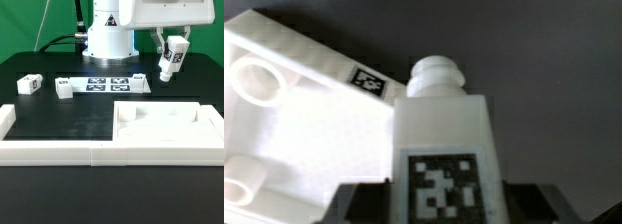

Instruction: Assemble one leg

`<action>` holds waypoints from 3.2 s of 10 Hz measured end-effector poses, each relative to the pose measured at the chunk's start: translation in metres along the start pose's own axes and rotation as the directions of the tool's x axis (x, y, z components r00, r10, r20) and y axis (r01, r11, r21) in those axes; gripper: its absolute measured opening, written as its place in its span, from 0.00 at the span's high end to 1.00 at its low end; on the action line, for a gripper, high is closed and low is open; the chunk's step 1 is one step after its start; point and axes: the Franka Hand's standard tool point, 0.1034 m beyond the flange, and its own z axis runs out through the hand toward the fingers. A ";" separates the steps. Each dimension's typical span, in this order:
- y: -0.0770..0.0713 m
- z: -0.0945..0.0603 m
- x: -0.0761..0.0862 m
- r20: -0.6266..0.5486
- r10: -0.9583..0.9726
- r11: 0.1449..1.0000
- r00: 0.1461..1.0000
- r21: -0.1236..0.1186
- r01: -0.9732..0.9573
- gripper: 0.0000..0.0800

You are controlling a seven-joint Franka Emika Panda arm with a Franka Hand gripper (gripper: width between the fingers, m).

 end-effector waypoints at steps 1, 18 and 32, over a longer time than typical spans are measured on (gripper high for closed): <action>0.004 0.002 0.017 0.005 0.005 1.000 1.000 0.009 -0.005 0.64; 0.034 0.036 0.121 -0.073 0.040 0.998 0.997 0.043 -0.037 0.64; 0.057 0.070 0.150 -0.098 0.022 0.999 0.995 0.052 -0.017 0.64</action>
Offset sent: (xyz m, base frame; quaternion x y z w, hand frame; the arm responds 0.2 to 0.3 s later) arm 0.0506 0.0363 -0.0045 0.0196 0.0104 0.0517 0.9984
